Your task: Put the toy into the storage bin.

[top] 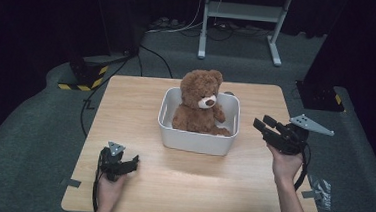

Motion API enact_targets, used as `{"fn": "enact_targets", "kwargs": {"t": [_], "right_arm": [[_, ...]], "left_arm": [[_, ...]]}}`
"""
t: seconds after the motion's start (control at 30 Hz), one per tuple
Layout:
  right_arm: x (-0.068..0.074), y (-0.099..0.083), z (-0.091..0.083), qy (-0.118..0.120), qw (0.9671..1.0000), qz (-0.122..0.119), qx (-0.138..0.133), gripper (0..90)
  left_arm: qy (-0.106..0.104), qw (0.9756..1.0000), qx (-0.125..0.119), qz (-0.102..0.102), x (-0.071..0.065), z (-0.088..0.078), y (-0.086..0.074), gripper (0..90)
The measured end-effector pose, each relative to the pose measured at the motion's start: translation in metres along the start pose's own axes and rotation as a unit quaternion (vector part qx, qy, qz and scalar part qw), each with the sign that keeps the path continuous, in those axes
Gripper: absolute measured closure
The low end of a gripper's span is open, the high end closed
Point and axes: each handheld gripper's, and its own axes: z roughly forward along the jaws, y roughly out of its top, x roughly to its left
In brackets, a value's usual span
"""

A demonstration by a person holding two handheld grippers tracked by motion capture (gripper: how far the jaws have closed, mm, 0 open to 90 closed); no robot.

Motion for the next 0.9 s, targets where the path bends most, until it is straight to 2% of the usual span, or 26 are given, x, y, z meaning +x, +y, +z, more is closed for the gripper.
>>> {"fn": "enact_targets", "kwargs": {"t": [0.23, 0.9], "right_arm": [[-0.002, -0.004, -0.004, -0.001, 1.0, 0.008, 0.001, 52.2], [-0.005, -0.013, -0.013, -0.005, 0.9999, 0.012, 0.002, 52.1]], "left_arm": [[0.001, 1.0, 0.001, -0.001, 0.0, 0.0, 0.0, 22.1], [0.001, 1.0, 0.001, -0.001, 0.0, 0.0, 0.0, 22.1]]}}
